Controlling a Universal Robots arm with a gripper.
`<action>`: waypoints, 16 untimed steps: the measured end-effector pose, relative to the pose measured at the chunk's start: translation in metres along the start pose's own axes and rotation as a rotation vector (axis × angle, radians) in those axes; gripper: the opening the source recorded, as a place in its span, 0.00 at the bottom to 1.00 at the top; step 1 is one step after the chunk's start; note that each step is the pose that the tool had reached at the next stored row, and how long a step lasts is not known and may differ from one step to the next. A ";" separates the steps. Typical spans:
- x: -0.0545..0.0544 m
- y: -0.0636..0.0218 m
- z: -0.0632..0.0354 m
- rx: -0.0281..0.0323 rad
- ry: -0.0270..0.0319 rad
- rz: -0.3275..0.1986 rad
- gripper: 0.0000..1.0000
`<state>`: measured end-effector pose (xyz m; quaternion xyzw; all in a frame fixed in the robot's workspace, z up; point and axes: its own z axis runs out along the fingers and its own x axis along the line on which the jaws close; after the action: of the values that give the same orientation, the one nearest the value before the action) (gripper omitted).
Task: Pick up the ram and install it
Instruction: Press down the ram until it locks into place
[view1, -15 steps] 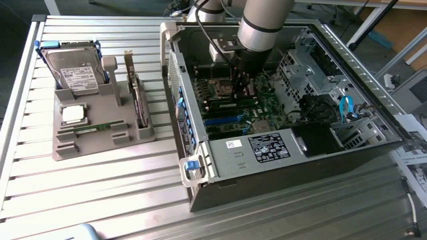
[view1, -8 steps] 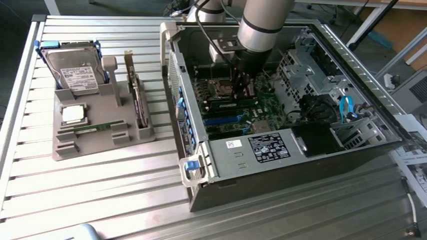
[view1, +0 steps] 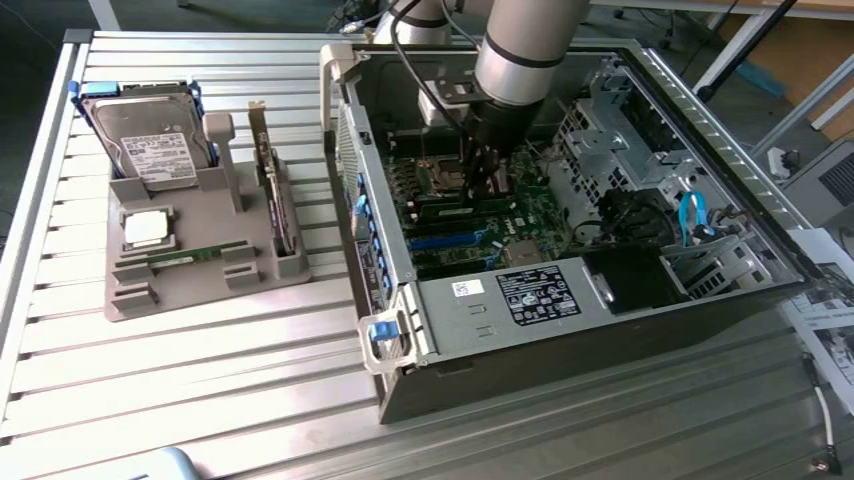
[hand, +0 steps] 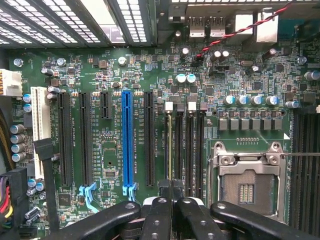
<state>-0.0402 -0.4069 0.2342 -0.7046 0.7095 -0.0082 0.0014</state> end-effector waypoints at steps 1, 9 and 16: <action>0.000 0.0000 0.0002 0.0000 0.0000 0.000 0.11; 0.001 0.0000 0.0011 0.0000 0.0000 0.000 0.11; 0.002 0.0001 0.0020 -0.0001 0.0002 0.000 0.11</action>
<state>-0.0402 -0.4089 0.2323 -0.7046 0.7095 -0.0082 0.0013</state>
